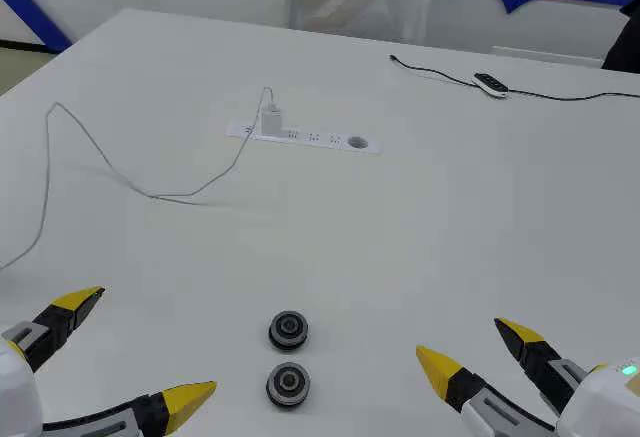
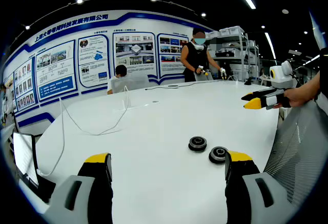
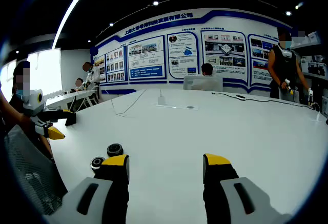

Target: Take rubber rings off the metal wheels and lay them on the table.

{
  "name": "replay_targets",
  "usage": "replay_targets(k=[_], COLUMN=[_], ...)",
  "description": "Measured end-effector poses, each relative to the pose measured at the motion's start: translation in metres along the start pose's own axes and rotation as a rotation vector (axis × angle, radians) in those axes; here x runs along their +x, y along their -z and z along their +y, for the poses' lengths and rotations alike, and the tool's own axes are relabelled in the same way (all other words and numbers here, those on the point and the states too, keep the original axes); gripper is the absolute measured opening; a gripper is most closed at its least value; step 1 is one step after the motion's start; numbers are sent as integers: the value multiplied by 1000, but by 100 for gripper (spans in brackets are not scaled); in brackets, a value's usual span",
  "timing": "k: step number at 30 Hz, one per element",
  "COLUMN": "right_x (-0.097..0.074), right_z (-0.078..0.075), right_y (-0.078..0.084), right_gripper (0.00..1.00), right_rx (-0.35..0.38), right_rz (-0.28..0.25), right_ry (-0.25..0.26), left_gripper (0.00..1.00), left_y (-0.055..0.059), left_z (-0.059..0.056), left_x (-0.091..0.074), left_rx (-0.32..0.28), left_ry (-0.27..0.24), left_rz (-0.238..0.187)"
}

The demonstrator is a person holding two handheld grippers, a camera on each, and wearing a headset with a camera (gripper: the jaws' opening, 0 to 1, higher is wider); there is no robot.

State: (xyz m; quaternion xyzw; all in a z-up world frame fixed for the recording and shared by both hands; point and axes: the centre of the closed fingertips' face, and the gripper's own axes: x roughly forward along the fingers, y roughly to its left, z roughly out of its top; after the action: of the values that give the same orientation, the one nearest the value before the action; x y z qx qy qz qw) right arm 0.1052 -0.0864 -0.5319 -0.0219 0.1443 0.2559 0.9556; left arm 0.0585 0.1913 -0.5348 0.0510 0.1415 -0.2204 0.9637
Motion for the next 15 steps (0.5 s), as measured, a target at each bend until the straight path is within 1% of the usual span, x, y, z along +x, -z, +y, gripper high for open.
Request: replay_targets(k=[7,12,15], right_x=[1,2,2], right_z=[4,6,6], right_y=[3,7,9], right_gripper=[59,59,59], right_rx=[19,27,34], right_rz=[11,26,34], right_ry=[-15,-23,-25], left_gripper=[93,92,91], left_y=[0,4,4], left_z=[1,-2,-6], left_x=[3,9,13], left_rx=[-9,13,16], left_ry=[-5,23,40], left_rz=[7,24,28])
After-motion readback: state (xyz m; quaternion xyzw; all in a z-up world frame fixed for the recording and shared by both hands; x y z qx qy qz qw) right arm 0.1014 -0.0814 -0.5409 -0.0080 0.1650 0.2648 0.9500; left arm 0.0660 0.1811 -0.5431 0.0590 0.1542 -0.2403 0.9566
